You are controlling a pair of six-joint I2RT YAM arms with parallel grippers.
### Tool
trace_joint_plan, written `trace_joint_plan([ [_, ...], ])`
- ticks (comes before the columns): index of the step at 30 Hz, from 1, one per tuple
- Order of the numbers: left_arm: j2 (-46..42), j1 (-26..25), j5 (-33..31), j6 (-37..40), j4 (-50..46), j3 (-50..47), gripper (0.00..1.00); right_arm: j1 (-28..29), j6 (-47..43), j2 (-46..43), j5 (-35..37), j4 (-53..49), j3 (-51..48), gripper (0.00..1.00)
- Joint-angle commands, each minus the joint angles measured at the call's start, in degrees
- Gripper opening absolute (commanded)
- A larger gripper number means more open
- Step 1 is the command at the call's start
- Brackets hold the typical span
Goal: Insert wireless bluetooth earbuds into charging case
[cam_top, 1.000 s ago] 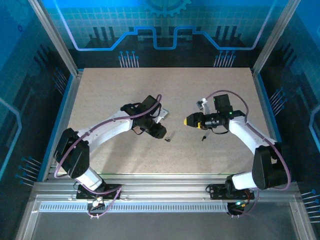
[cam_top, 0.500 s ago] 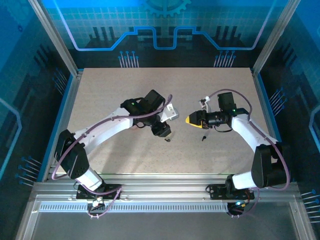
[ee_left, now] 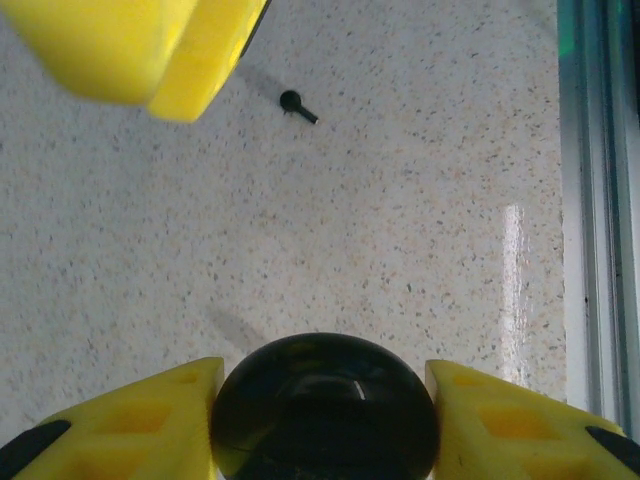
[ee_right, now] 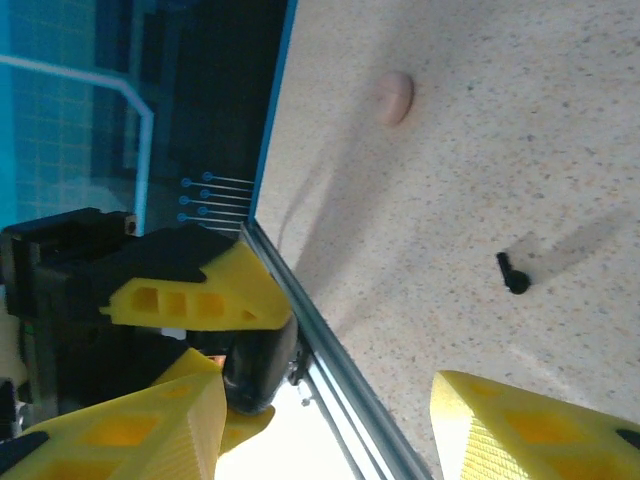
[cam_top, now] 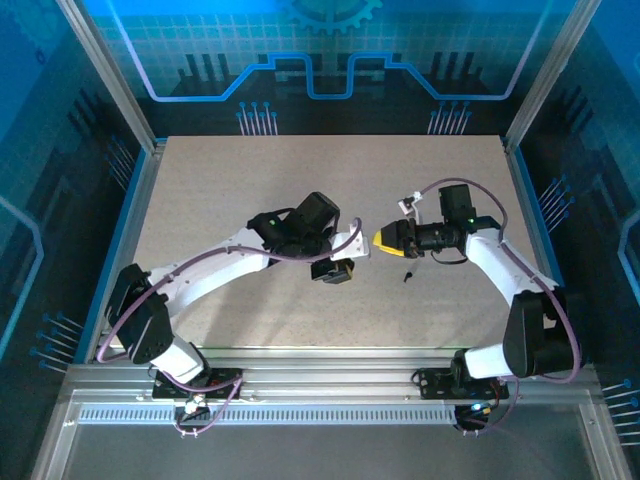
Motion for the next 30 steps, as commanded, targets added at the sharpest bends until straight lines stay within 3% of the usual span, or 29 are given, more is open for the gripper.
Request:
trace_joint_plan([
  [1,-1.61,-1.46,-0.7,4.52,2.17,-0.89,0.3,-0.82,-0.33,-1.61,-5.89,-1.37,0.43,0.57],
  [7,-1.23,-2.75,-1.49,5.0,3.68,-0.39,0.31,1.21,-6.62,-3.32,-8.73,-7.61,-0.54,0.54],
  [18,-0.93,-3.29,-1.55,4.12,4.56,0.09,0.31,6.06,0.6,-6.1,-6.11,-1.87,-5.76,0.49],
  [30,-0.91,-3.46,-0.76,4.03,4.73,0.38,0.31,10.09,4.8,-3.28,-3.86,3.47,-4.85,0.41],
])
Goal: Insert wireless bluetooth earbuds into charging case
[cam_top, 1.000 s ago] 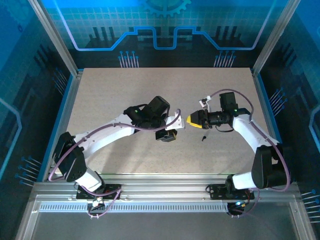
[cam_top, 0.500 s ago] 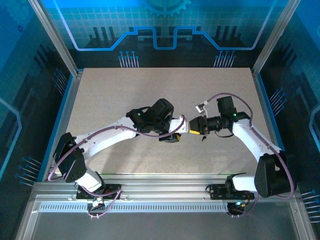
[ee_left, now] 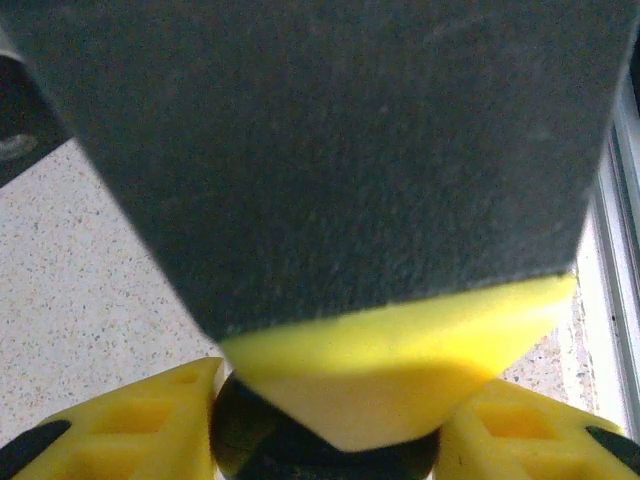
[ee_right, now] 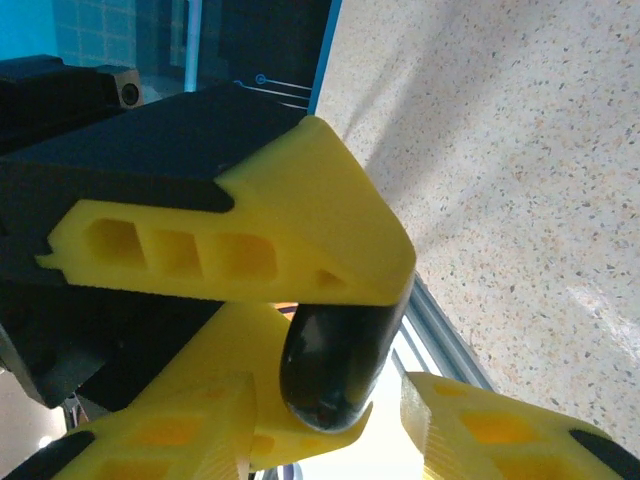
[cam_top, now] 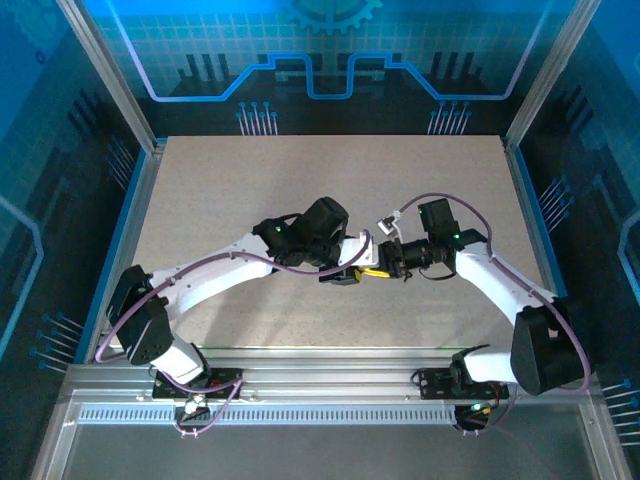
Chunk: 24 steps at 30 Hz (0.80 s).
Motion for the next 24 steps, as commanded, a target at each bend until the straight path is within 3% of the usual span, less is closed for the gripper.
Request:
trace_joint_plan([
  [1,-1.01,-0.47,1.28,0.64,0.88,0.41,0.31,0.87,1.96,0.59,0.75,2.2,0.42,0.41],
  [15,-2.1,-0.82,0.0,0.44,0.12,0.69,0.31,1.64,3.12,0.7,2.11,5.93,0.51,0.18],
  [20,-1.83,-0.82,-1.7,-2.06,-0.12,1.02,0.55,0.81,0.38,-2.63,4.82,3.62,0.18,0.17],
  [24,-2.99,-0.59,-1.73,-4.19,-0.79,1.35,0.67,-0.7,-1.23,-4.99,8.3,2.41,-0.22,0.17],
])
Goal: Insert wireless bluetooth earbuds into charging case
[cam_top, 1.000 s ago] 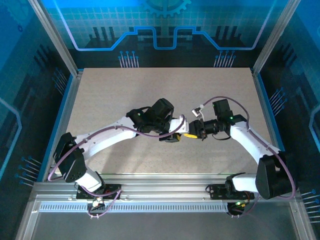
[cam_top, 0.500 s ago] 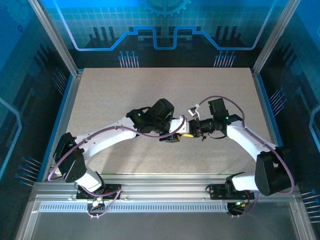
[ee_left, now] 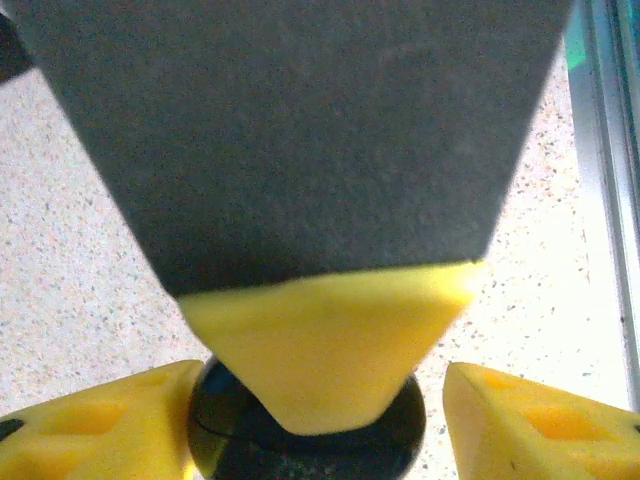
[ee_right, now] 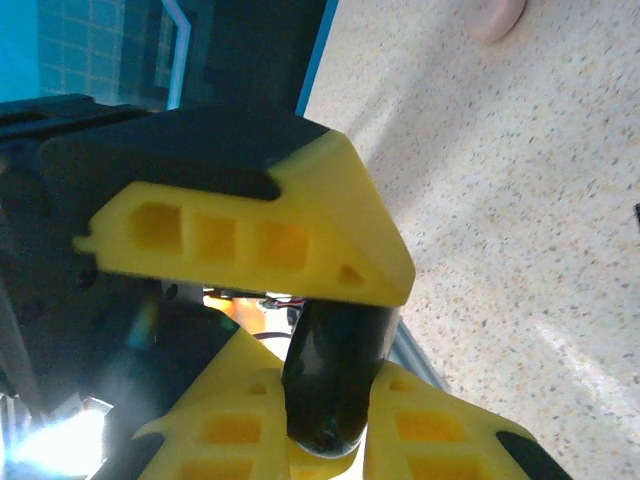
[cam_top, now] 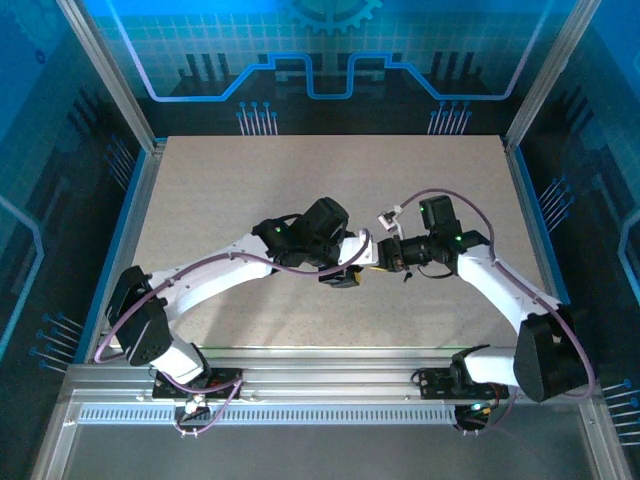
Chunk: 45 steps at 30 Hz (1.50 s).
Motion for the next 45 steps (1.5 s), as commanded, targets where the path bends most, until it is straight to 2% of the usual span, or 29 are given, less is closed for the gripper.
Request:
trace_joint_plan([
  [1,-2.88,-0.14,0.65,-2.58,-0.41,1.36,0.7,-1.36,-2.92,-2.52,3.52,-1.53,-0.4,0.17],
  [8,-4.85,1.46,2.14,-6.36,-1.78,1.72,0.83,-3.28,-5.6,-5.76,5.59,-1.72,-1.32,0.16],
  [12,-6.02,2.66,3.36,-8.39,-1.97,1.7,0.84,-3.63,-8.03,-7.33,6.3,-2.4,-1.15,0.16],
  [16,-6.87,7.49,13.22,-13.56,-2.35,2.82,0.83,-3.84,-11.22,-9.51,7.77,-4.73,0.17,0.15],
  [21,-6.76,8.82,16.47,-13.91,-4.65,4.24,0.83,-3.86,-16.08,-12.91,10.31,-7.64,2.21,0.15],
  [25,-8.57,12.05,24.77,-16.73,-1.27,2.72,0.82,-3.86,-18.22,-14.64,12.42,-8.87,4.23,0.15],
  [31,-13.64,12.57,29.68,-8.65,1.52,-1.58,0.81,-3.58,-22.94,-16.45,13.66,-8.16,5.05,0.16],
  [37,-12.73,14.27,31.59,-4.18,-7.14,2.36,0.8,-3.04,-30.89,-15.97,13.46,-9.73,7.43,0.17],
  [45,-13.69,15.07,32.39,-2.65,-7.3,2.02,0.79,-2.39,-37.81,-15.93,15.39,-10.36,9.9,0.17],
])
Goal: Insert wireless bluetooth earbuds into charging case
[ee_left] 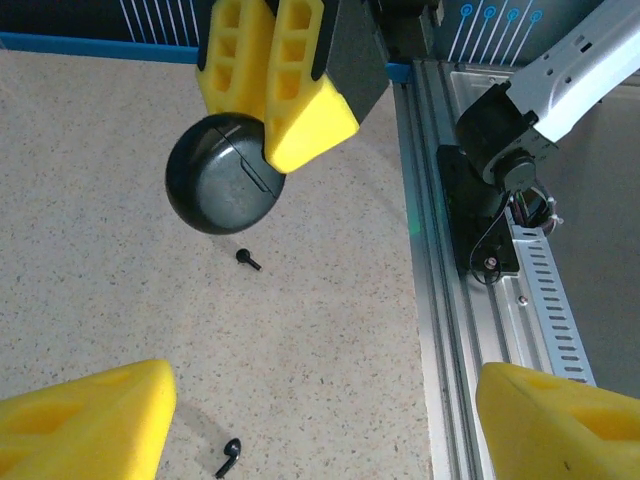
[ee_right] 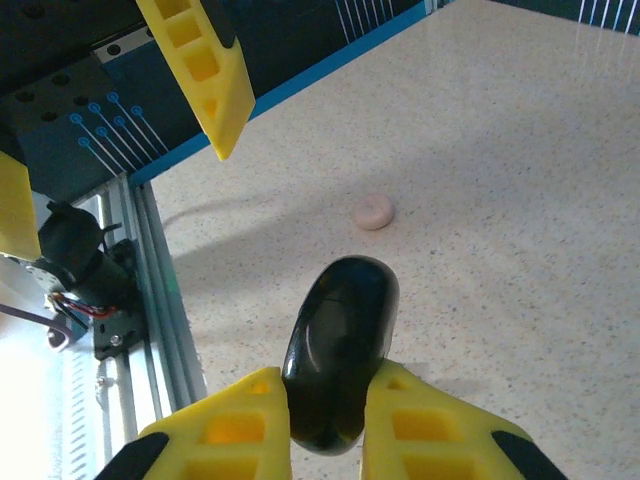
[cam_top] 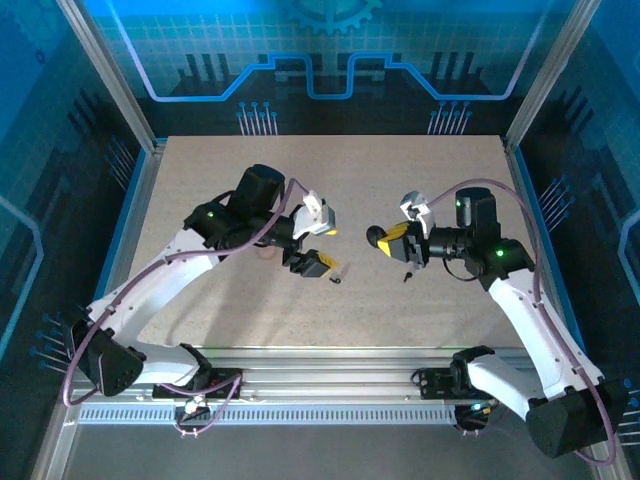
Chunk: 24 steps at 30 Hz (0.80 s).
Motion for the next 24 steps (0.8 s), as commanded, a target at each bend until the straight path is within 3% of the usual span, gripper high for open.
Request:
trace_joint_plan([
  [1,-0.71,0.29,2.75,2.82,-1.83,1.07,0.79,0.63,-5.7,-0.13,0.4,-1.33,2.49,0.17],
  [9,-0.38,0.21,3.47,8.44,-3.27,1.77,0.74,3.41,-21.72,-0.3,-2.14,-3.51,2.46,0.14],
  [16,0.83,-1.52,1.83,11.54,-2.94,1.68,0.73,9.31,-33.08,0.64,-2.43,-5.3,2.2,0.13],
  [24,2.02,-4.18,-0.73,16.11,-4.52,2.23,0.67,13.2,-39.46,3.67,-5.16,-8.22,4.31,0.13],
])
